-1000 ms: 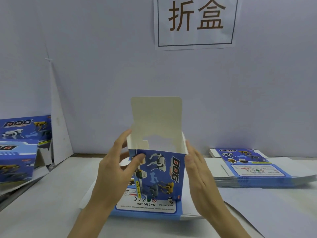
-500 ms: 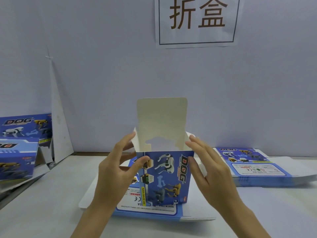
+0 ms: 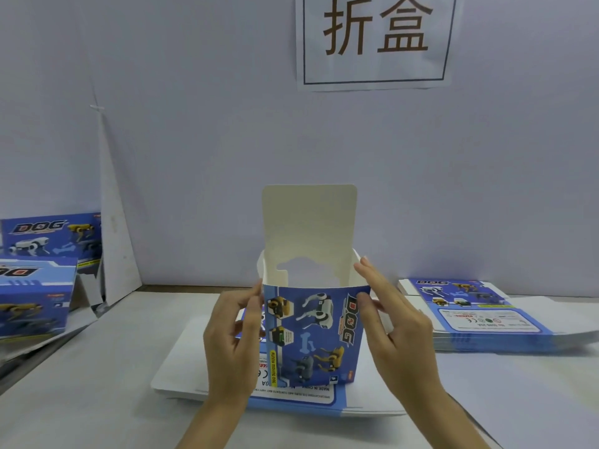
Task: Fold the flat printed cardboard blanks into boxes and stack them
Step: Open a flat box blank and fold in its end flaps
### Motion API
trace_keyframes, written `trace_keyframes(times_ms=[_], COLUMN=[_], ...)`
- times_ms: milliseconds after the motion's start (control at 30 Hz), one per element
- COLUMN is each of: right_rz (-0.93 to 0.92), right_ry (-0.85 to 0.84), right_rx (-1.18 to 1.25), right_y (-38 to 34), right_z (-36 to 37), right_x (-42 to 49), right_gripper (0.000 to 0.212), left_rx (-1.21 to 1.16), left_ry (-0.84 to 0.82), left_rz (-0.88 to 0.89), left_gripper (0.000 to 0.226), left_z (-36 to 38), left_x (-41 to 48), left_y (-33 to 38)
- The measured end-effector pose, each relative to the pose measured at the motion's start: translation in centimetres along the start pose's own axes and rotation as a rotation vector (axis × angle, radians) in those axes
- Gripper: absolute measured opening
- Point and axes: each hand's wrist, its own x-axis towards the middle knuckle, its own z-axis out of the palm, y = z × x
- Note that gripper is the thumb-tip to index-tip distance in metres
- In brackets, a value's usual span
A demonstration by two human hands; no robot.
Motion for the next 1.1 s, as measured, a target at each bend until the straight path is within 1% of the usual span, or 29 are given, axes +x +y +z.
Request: trace_keyframes(times_ms=[33, 100, 167, 200, 300, 333, 367, 433, 467, 500, 633, 767, 867, 933, 967, 1000, 1033, 1100], right_rz=[0.005, -0.014, -0.046, -0.039, 0.062, 0.090, 0.110, 0.173, 0.210, 0.246, 0.340, 0.381, 0.386, 0.392, 0.407, 0.436, 0.468, 0.526], right_ry=[-0.018, -0.043, -0.018, 0.020, 0.140, 0.149, 0.143, 0.106, 0.091, 0.082, 0.041, 0.011, -0.009, -0.006, -0.010, -0.018, -0.028, -0.038], right_rx=[0.021, 0.016, -0.040, -0.045, 0.030, 0.039, 0.025, -0.010, -0.011, -0.003, 0.031, 0.085, 0.086, 0.076, 0.071, 0.078, 0.097, 0.144], right_y=[-0.1, -0.6, -1.2, -1.5, -2.8, -3.2, -3.6, -4.0, -4.1, -4.0, -4.3, -4.6, -4.8, -4.7, -4.7, -4.6, -4.4, -3.9], right_z=[-0.3, -1.1, -1.6, -1.8, -1.7, -1.7, -1.7, -1.6, -1.6, -1.6, -1.9, -2.0, -1.7, -1.9, -2.1, -2.4, -2.8, -3.6], right_x=[0.2, 0.8, 1.2, 1.3, 1.5, 1.5, 1.5, 1.6, 1.7, 1.6, 1.5, 1.0, 0.9, 1.2, 1.4, 1.7, 2.0, 2.5], right_gripper=[0.033, 0.029, 0.025, 0.025, 0.021, 0.023, 0.031, 0.042, 0.043, 0.043, 0.043, 0.047, 0.048, 0.044, 0.041, 0.037, 0.034, 0.029], left_rx=[0.008, 0.057, 0.185, 0.254, 0.378, 0.414, 0.443, 0.470, 0.484, 0.502, 0.569, 0.582, 0.567, 0.500, 0.435, 0.357, 0.291, 0.234], left_ry=[0.005, -0.007, -0.051, -0.057, -0.025, -0.023, -0.030, -0.071, -0.090, -0.103, -0.106, -0.130, -0.112, -0.140, -0.190, -0.260, -0.346, -0.497], left_rz=[-0.020, -0.086, -0.134, -0.143, -0.154, -0.163, -0.175, -0.209, -0.212, -0.206, -0.164, -0.114, -0.089, -0.076, -0.082, -0.104, -0.121, -0.130], left_gripper=[0.027, 0.037, 0.048, 0.049, 0.034, 0.030, 0.028, 0.032, 0.038, 0.039, 0.009, 0.007, 0.011, 0.013, 0.013, 0.015, 0.027, 0.064], left_z=[-0.1, -0.8, -1.7, -2.1, -2.7, -2.8, -2.9, -3.3, -3.3, -3.3, -2.8, -2.8, -2.7, -2.7, -2.9, -3.1, -3.3, -3.4], left_x=[0.5, 1.8, 3.0, 3.3, 3.5, 3.5, 3.6, 3.8, 3.7, 3.5, 2.7, 2.5, 2.6, 2.9, 3.1, 3.4, 3.7, 3.9], left_y=[0.5, 1.8, 3.3, 4.0, 5.7, 6.1, 6.3, 6.7, 6.9, 7.0, 7.8, 7.9, 7.9, 7.8, 7.6, 7.5, 7.3, 6.8])
